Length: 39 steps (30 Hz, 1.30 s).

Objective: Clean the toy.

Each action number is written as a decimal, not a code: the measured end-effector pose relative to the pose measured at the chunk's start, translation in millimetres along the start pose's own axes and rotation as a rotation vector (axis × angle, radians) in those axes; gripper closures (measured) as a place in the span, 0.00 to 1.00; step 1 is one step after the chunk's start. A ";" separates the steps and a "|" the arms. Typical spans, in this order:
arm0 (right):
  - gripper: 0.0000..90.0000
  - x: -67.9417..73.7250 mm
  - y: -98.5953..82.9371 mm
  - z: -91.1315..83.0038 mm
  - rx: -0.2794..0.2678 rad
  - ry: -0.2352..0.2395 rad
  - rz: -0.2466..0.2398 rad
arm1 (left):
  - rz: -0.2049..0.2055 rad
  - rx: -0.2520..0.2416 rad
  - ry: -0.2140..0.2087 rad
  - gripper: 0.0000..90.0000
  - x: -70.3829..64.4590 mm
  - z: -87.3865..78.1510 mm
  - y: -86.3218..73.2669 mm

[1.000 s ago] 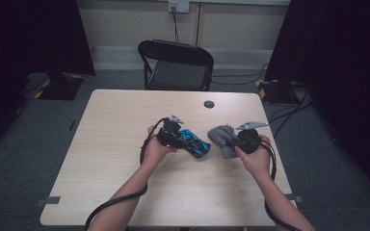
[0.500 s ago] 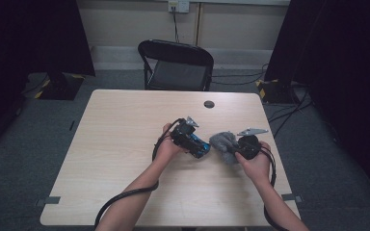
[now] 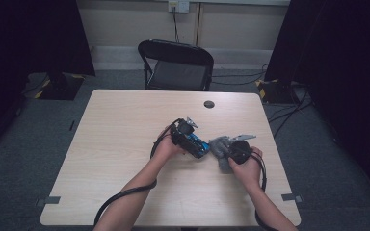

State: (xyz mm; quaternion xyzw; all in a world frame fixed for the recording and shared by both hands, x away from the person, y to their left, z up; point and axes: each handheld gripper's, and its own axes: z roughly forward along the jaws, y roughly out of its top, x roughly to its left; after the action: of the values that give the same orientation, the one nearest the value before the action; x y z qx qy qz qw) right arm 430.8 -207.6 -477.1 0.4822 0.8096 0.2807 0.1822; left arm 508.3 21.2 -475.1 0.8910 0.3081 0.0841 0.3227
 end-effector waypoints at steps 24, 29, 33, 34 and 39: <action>0.88 45.2 -5.3 -6.5 0.015 0.152 -0.074 | -0.010 -0.057 0.013 0.00 -1.4 -0.4 -7.3; 0.88 51.8 -7.6 -8.0 0.012 0.198 -0.069 | -0.010 -0.057 0.015 0.00 -1.4 -0.6 -7.5; 0.88 56.3 -7.2 -7.2 0.011 0.218 -0.083 | -0.011 -0.068 0.015 0.00 -1.4 -0.3 -8.2; 0.88 57.3 -6.8 -7.2 0.012 0.220 -0.085 | -0.011 -0.068 0.015 0.00 -1.4 -0.3 -8.3; 0.88 62.5 -6.1 -6.7 0.011 0.234 -0.099 | -0.008 -0.065 0.016 0.00 -1.1 -0.7 -8.7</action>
State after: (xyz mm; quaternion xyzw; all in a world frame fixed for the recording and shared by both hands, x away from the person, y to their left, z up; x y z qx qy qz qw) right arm 393.5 -156.6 -477.2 0.4065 0.8497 0.3212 0.0976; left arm 502.9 26.1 -479.9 0.8781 0.3112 0.1002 0.3495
